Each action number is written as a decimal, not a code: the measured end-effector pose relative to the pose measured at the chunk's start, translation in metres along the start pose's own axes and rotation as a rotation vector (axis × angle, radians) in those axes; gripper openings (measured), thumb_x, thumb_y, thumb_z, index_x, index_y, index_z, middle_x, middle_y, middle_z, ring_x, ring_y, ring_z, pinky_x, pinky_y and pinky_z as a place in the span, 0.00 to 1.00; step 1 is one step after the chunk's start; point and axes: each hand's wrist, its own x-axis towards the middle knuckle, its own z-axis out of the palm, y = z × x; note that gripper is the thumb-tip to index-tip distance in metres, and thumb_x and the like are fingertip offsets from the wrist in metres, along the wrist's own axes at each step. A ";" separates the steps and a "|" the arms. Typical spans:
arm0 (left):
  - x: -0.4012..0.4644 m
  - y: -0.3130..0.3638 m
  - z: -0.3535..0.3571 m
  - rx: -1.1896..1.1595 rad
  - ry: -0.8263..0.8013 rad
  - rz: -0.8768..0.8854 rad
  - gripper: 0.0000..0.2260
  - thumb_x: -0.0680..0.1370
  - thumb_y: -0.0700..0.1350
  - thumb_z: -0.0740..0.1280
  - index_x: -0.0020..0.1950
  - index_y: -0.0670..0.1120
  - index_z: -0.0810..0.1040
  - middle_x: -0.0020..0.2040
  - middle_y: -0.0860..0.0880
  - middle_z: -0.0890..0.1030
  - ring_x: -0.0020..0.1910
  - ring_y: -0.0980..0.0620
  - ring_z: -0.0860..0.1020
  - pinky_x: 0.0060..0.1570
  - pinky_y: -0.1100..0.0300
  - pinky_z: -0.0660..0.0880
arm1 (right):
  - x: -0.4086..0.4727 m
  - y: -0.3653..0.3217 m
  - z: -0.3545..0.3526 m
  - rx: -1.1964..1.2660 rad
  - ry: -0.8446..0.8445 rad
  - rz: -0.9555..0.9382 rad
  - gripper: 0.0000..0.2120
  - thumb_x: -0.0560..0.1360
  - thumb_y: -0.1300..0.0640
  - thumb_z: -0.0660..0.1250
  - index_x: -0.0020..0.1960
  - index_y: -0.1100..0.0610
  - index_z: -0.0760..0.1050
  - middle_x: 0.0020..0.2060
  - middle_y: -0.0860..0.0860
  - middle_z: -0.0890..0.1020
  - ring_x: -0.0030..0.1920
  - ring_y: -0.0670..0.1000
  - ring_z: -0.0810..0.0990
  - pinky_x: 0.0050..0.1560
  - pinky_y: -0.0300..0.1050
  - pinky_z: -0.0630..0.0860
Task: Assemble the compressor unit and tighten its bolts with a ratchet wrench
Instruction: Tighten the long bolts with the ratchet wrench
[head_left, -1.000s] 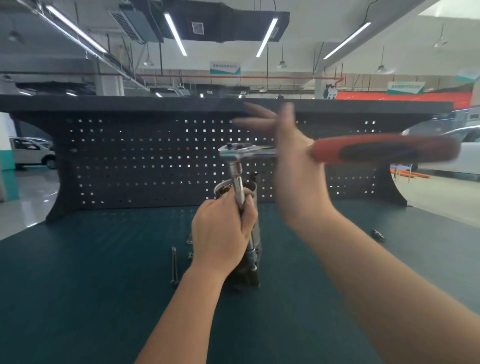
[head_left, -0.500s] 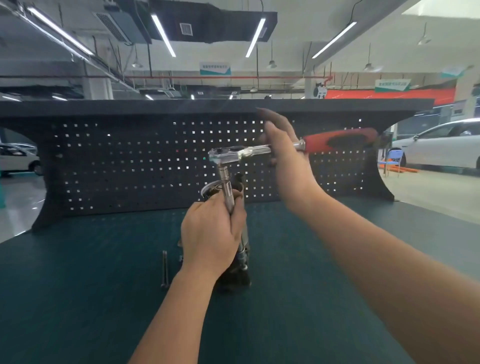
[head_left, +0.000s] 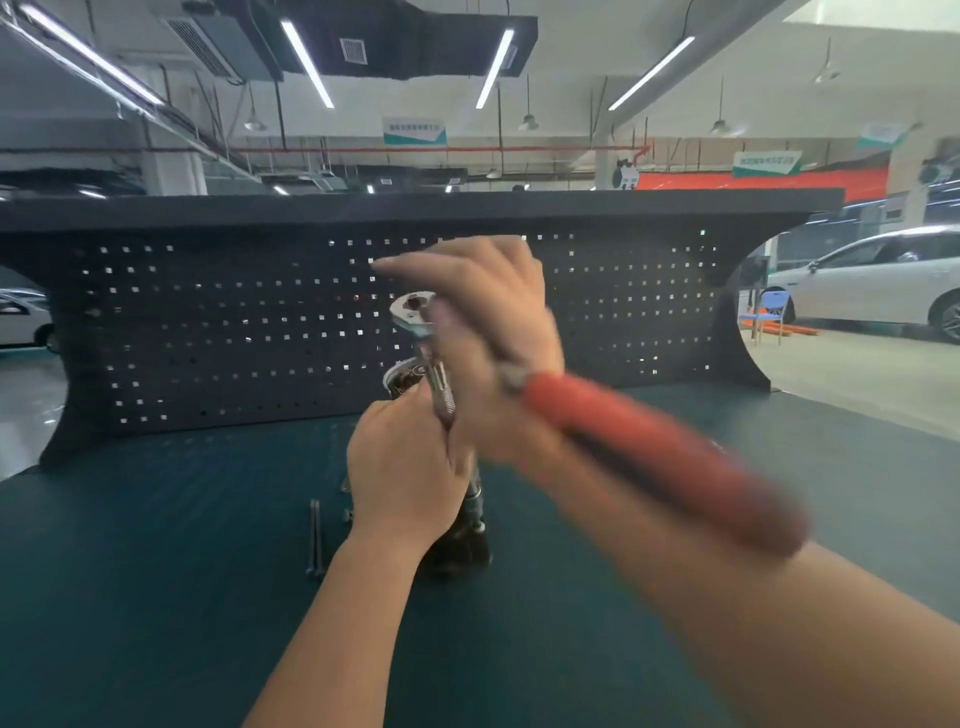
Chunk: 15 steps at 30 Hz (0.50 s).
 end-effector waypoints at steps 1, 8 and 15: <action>0.001 0.000 0.001 -0.061 0.070 0.038 0.12 0.73 0.40 0.66 0.35 0.52 0.67 0.27 0.54 0.75 0.25 0.51 0.71 0.27 0.66 0.53 | 0.006 0.014 -0.009 0.139 0.029 0.119 0.17 0.74 0.59 0.56 0.54 0.59 0.80 0.45 0.53 0.80 0.50 0.53 0.75 0.55 0.50 0.70; -0.001 -0.002 0.000 -0.144 0.023 -0.019 0.10 0.79 0.53 0.58 0.41 0.54 0.75 0.28 0.62 0.65 0.31 0.50 0.69 0.29 0.60 0.57 | 0.014 0.017 -0.015 0.148 0.070 0.276 0.22 0.69 0.62 0.54 0.58 0.57 0.77 0.45 0.52 0.78 0.50 0.53 0.74 0.53 0.50 0.72; -0.001 -0.001 0.008 -0.078 -0.036 -0.121 0.08 0.81 0.48 0.59 0.58 0.48 0.74 0.50 0.48 0.78 0.50 0.47 0.75 0.46 0.51 0.71 | 0.013 -0.015 0.024 -0.357 -0.142 -0.351 0.21 0.66 0.65 0.54 0.47 0.53 0.83 0.44 0.49 0.83 0.54 0.52 0.69 0.55 0.54 0.62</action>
